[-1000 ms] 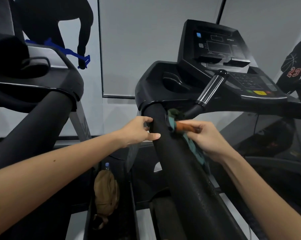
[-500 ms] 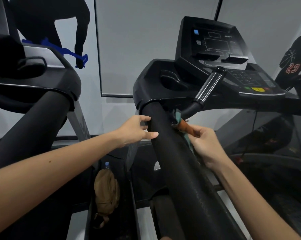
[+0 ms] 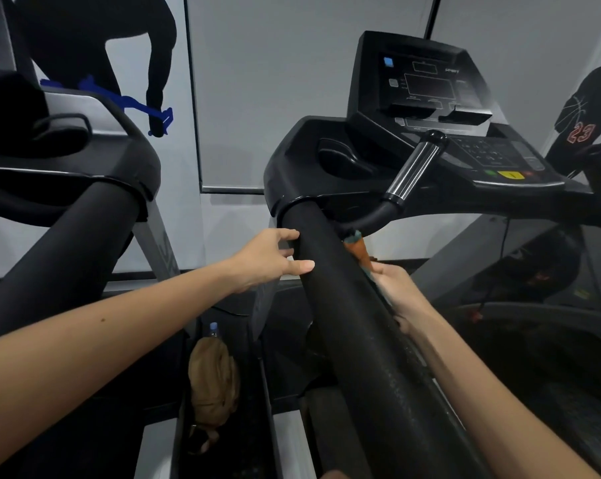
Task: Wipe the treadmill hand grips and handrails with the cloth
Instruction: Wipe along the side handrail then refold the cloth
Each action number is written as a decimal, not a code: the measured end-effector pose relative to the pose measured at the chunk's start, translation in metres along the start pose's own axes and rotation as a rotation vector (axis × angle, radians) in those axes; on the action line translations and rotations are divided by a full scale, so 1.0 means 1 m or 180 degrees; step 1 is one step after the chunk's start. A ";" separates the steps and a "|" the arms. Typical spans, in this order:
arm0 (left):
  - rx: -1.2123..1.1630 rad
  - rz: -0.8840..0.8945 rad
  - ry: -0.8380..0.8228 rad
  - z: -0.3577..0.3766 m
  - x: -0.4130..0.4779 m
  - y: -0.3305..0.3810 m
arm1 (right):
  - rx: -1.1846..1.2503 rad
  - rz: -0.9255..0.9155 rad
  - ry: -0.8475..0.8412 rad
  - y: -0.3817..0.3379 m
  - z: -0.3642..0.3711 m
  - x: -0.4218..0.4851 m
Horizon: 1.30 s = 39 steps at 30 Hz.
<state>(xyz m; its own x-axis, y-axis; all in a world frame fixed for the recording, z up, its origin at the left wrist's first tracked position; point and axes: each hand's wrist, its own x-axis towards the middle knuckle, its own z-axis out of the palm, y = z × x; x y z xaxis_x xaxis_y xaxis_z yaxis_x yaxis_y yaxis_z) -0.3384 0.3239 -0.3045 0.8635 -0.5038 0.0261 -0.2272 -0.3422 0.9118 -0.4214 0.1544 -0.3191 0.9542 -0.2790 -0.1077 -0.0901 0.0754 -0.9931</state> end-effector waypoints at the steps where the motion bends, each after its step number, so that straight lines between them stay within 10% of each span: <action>1: -0.0005 0.0005 -0.0003 0.000 0.000 0.000 | -0.0073 -0.0073 0.0045 0.002 -0.002 -0.005; 19: -0.1100 -0.0492 0.0034 -0.010 0.004 -0.002 | -0.3688 -0.1679 -0.0328 -0.063 0.038 0.047; 27: -0.1792 -0.0462 -0.0070 -0.025 0.010 0.020 | -0.1176 -0.1011 -0.1506 -0.054 -0.013 0.032; 39: -0.0578 -0.0217 0.1554 -0.039 0.031 -0.012 | -0.2049 -0.1556 -0.0459 -0.038 -0.019 0.055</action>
<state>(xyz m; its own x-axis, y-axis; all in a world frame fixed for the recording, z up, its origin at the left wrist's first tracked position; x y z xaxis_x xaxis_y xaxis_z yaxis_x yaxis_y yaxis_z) -0.2914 0.3431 -0.2984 0.9928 -0.0421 0.1126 -0.1187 -0.1965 0.9733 -0.3710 0.1185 -0.2878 0.9515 -0.0088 0.3077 0.2413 -0.5990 -0.7635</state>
